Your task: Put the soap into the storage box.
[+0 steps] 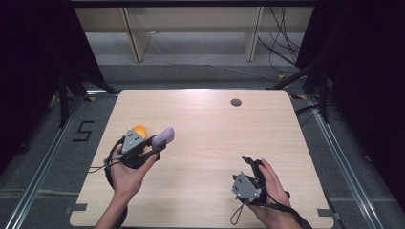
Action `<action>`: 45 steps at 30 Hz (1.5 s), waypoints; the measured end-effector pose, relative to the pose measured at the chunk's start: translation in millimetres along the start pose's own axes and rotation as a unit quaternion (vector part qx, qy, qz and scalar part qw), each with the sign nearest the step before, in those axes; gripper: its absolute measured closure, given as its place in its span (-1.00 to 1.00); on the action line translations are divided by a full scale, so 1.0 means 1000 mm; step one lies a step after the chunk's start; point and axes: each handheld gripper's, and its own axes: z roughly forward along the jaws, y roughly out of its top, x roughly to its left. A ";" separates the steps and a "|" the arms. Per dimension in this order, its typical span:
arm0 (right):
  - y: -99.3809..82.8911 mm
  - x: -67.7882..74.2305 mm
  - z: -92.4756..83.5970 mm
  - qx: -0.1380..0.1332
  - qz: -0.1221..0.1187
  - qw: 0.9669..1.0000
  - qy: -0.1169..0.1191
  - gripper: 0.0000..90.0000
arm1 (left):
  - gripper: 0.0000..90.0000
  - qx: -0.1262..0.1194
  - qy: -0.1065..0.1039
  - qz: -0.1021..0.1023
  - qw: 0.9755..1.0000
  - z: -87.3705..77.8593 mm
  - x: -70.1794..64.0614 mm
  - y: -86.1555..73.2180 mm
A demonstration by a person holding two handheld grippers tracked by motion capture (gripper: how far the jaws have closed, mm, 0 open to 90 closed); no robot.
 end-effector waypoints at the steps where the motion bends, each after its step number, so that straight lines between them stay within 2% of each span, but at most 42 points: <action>1: 0.000 0.001 0.000 0.004 0.011 1.000 -0.002 -0.24 | 0.31 0.000 0.008 0.003 1.000 0.001 0.001 0.000; 2: -0.001 0.001 0.000 0.004 0.009 1.000 -0.004 -0.24 | 0.31 -0.002 0.013 0.005 1.000 0.001 0.002 0.000; 4: -0.001 -0.001 0.001 0.001 -0.001 1.000 -0.001 -0.24 | 0.31 -0.012 0.016 -0.009 1.000 0.001 0.004 0.000; 5: -0.001 0.001 0.001 0.004 0.010 1.000 -0.002 -0.24 | 0.31 -0.018 0.017 -0.015 1.000 0.001 0.005 -0.001; 6: -0.001 0.000 0.001 0.003 0.008 1.000 -0.004 -0.24 | 0.31 -0.023 0.020 -0.019 0.999 0.001 0.006 -0.001; 8: -0.001 0.000 0.001 0.003 0.009 1.000 -0.002 -0.24 | 0.31 -0.026 0.030 -0.015 0.999 0.000 0.005 -0.003; 18: -0.002 0.000 0.001 0.004 0.009 1.000 -0.002 -0.24 | 0.31 -0.042 0.043 -0.018 0.998 -0.004 0.006 -0.005; 21: -0.002 -0.001 0.001 0.003 -0.001 1.000 -0.005 -0.24 | 0.31 -0.048 0.051 -0.017 0.997 -0.007 0.008 -0.004; 22: -0.002 -0.001 0.001 0.002 0.000 1.000 -0.005 -0.24 | 0.31 -0.049 0.055 -0.017 0.997 -0.008 0.008 -0.004; 23: -0.003 0.000 0.001 0.005 0.013 1.000 -0.004 -0.24 | 0.31 -0.049 0.057 -0.016 0.997 -0.009 0.009 -0.004; 27: -0.003 0.001 0.001 0.008 0.019 1.000 0.000 -0.24 | 0.31 -0.053 0.065 -0.015 0.996 -0.010 0.011 -0.005; 34: -0.003 0.000 0.002 0.010 0.014 1.000 0.004 -0.24 | 0.31 -0.057 0.078 -0.011 0.995 -0.009 0.012 -0.009; 35: -0.003 -0.001 0.002 0.007 0.005 1.000 0.003 -0.24 | 0.31 -0.055 0.080 -0.021 0.995 -0.009 0.012 -0.010; 36: -0.004 0.000 0.001 0.010 0.016 1.000 0.002 -0.24 | 0.31 -0.056 0.081 -0.022 0.995 -0.009 0.012 -0.010; 37: -0.004 0.000 0.002 0.010 0.017 1.000 0.002 -0.24 | 0.31 -0.056 0.083 -0.023 0.995 -0.009 0.013 -0.011; 41: -0.003 -0.001 0.002 0.006 0.003 1.000 0.003 -0.24 | 0.31 -0.061 0.091 -0.031 0.993 -0.010 0.019 -0.012; 45: -0.004 0.001 0.002 0.010 0.016 1.000 0.003 -0.24 | 0.31 -0.065 0.100 -0.037 0.992 -0.010 0.025 -0.013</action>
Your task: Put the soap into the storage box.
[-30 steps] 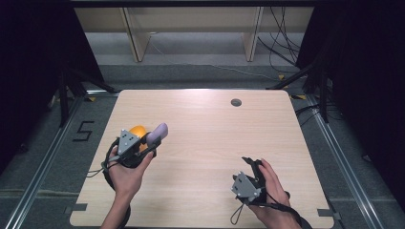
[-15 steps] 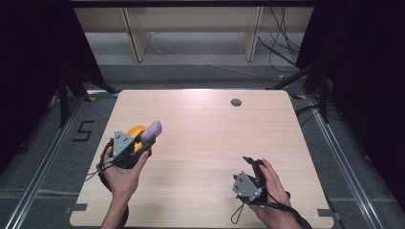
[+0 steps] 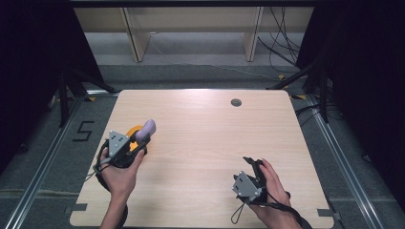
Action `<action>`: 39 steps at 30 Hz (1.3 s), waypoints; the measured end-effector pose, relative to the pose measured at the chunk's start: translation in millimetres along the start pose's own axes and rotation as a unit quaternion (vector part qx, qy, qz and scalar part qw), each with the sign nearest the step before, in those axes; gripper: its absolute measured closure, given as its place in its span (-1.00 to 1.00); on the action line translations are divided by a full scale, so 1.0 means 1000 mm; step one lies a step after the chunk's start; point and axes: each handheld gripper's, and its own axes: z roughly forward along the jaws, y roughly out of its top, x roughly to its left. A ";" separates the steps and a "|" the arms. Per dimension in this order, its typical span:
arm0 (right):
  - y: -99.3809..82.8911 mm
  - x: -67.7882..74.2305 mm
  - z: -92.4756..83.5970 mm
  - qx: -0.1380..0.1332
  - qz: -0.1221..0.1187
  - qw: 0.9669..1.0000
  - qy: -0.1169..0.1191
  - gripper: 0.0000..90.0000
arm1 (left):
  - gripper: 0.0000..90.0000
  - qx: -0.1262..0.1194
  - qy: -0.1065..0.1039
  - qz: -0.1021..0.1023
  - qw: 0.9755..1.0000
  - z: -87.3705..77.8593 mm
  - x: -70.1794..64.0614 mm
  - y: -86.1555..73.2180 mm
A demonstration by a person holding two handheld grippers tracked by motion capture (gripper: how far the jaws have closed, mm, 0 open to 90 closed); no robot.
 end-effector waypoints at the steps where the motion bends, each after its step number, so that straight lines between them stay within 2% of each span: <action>1: 0.000 -0.001 0.000 0.001 -0.005 1.000 -0.003 -0.24 | 0.31 -0.004 0.001 -0.004 1.000 0.001 0.001 0.000; 16: 0.001 0.000 0.002 0.001 -0.002 1.000 0.002 -0.24 | 0.31 -0.004 0.049 -0.025 0.998 0.010 0.032 -0.010; 21: 0.001 0.000 0.001 0.001 -0.004 1.000 -0.001 -0.24 | 0.31 0.008 0.061 -0.032 0.998 0.021 0.043 -0.018; 29: 0.000 0.000 0.001 0.000 -0.004 1.000 -0.001 -0.24 | 0.31 0.032 0.082 -0.028 0.996 0.038 0.058 -0.029; 36: 0.001 0.001 0.002 0.002 -0.003 1.000 0.003 -0.24 | 0.31 0.050 0.089 -0.028 0.994 0.048 0.067 -0.038; 39: 0.001 0.001 0.002 -0.001 -0.012 1.000 0.003 -0.25 | 0.30 0.059 0.089 -0.028 0.994 0.051 0.068 -0.041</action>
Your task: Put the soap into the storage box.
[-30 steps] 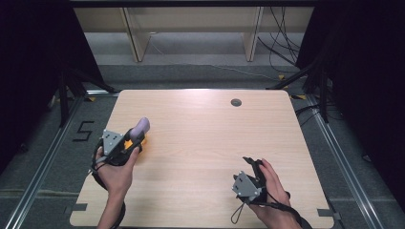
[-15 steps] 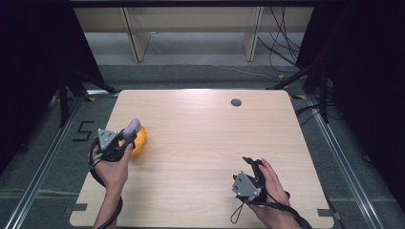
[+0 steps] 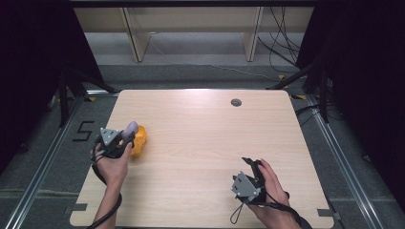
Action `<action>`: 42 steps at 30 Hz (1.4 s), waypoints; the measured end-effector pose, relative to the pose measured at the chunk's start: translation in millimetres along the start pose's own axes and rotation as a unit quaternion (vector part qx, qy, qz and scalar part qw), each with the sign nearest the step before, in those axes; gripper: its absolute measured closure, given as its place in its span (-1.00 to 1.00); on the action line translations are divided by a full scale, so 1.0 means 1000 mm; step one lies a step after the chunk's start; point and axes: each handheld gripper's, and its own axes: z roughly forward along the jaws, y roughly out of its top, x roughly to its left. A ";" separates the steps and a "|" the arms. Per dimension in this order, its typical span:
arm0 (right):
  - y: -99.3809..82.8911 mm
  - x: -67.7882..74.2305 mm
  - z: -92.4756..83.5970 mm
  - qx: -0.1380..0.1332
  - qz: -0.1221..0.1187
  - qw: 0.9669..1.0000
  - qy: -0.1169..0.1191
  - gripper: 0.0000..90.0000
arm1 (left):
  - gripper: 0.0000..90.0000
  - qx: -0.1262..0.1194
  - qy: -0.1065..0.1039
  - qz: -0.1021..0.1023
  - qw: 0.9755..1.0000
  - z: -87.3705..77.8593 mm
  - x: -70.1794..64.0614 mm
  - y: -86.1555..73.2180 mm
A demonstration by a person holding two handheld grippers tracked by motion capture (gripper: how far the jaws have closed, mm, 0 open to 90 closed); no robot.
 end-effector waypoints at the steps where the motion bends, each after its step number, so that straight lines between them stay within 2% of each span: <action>1: 0.000 0.001 0.000 0.002 0.005 1.000 -0.002 -0.24 | 0.30 0.002 -0.001 0.001 1.000 0.002 0.000 -0.001; 8: 0.000 0.001 0.000 0.002 0.006 1.000 -0.001 -0.25 | 0.30 0.019 -0.001 0.002 1.000 0.009 0.001 -0.006; 17: 0.001 0.002 0.000 0.001 0.008 1.000 0.001 -0.25 | 0.30 0.029 -0.003 0.003 1.000 0.012 0.001 -0.008; 22: 0.001 0.003 0.000 0.001 0.009 1.000 0.004 -0.25 | 0.28 0.071 -0.016 0.006 0.997 0.012 0.001 -0.003; 24: 0.001 0.002 0.000 0.000 0.003 1.000 0.004 -0.25 | 0.25 0.080 -0.025 0.002 0.997 0.012 -0.001 -0.001; 26: 0.001 0.002 0.000 0.001 0.006 1.000 0.004 -0.25 | 0.19 0.093 -0.032 0.009 0.995 0.013 -0.002 0.002; 29: 0.001 0.003 0.000 0.001 0.005 1.000 0.006 -0.26 | 0.16 0.089 -0.037 0.014 0.995 0.012 -0.002 0.005; 30: 0.001 0.002 0.000 -0.001 0.000 1.000 0.007 -0.26 | 0.13 0.088 -0.038 0.006 0.995 0.012 -0.001 0.006; 31: 0.001 0.003 0.000 0.002 0.010 1.000 0.006 -0.26 | 0.10 0.089 -0.041 0.007 0.995 0.011 0.001 0.008; 36: 0.001 0.003 0.000 0.003 0.010 1.000 0.006 -0.26 | -0.06 0.077 -0.056 0.014 0.995 -0.001 0.008 0.024; 39: 0.001 0.004 0.000 0.001 0.009 1.000 0.012 -0.26 | -0.11 0.075 -0.076 0.031 0.994 -0.012 0.010 0.032; 41: 0.001 0.003 0.000 0.000 0.002 1.000 0.012 -0.26 | -0.13 0.074 -0.090 0.031 0.993 -0.021 0.013 0.032; 42: 0.001 0.003 0.000 0.003 0.012 1.000 0.007 -0.26 | -0.13 0.076 -0.099 0.029 0.992 -0.026 0.015 0.030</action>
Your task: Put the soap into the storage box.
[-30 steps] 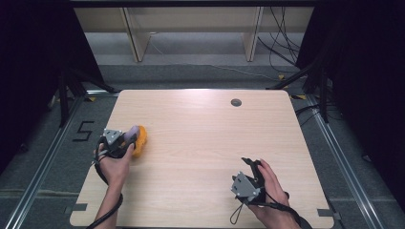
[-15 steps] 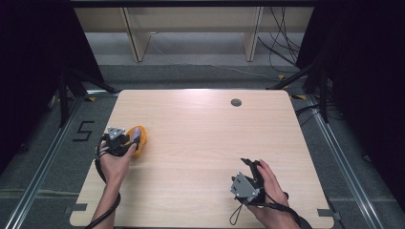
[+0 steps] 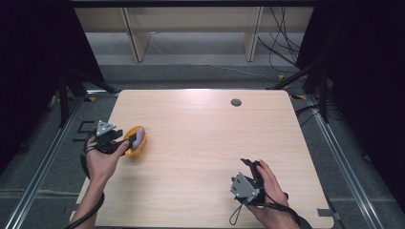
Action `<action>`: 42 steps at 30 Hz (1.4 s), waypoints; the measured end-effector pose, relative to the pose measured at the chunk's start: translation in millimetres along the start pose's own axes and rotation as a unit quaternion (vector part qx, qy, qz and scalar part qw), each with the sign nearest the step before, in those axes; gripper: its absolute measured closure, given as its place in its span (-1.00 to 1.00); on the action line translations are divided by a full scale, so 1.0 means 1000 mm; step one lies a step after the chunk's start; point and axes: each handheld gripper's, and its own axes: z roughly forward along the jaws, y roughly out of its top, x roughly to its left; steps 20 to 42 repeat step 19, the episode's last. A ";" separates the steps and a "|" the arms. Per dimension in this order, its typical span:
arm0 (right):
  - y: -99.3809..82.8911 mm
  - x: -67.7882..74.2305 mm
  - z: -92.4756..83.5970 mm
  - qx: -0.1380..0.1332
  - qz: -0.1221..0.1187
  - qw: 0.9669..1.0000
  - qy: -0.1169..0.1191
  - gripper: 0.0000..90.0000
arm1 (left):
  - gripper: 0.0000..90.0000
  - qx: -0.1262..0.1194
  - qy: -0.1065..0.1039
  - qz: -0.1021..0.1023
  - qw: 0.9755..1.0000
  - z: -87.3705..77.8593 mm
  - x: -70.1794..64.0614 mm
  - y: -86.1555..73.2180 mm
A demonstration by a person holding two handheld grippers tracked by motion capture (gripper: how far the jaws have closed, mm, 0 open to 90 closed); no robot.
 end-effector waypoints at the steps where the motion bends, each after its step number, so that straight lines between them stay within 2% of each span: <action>1: 0.000 0.000 0.000 0.001 0.001 1.000 0.001 -0.26 | -0.13 -0.007 -0.013 -0.005 1.000 -0.004 0.001 -0.004; 3: -0.001 -0.001 0.001 0.002 0.002 1.000 0.002 -0.26 | -0.14 -0.004 -0.026 -0.003 1.000 -0.013 0.002 -0.014; 6: -0.002 -0.001 0.002 0.002 0.013 1.000 0.005 -0.26 | -0.14 -0.015 -0.043 -0.006 0.999 -0.027 0.003 -0.034; 9: -0.003 -0.002 0.003 0.005 0.012 1.000 0.007 -0.26 | -0.13 -0.022 -0.055 -0.011 0.998 -0.041 0.004 -0.055; 12: -0.005 -0.002 0.005 -0.001 0.030 0.999 0.015 -0.26 | -0.13 -0.032 -0.060 -0.010 0.998 -0.052 0.000 -0.072; 16: -0.008 -0.003 0.006 -0.001 0.026 0.999 0.018 -0.26 | -0.11 -0.023 -0.063 -0.013 0.998 -0.058 -0.005 -0.090; 19: -0.011 -0.003 0.007 0.001 0.037 0.999 0.023 -0.24 | -0.10 -0.018 -0.068 -0.016 0.997 -0.055 -0.006 -0.092; 42: -0.011 -0.003 0.007 0.001 0.037 0.999 0.023 -0.24 | -0.10 -0.018 -0.068 -0.016 0.997 -0.055 -0.006 -0.092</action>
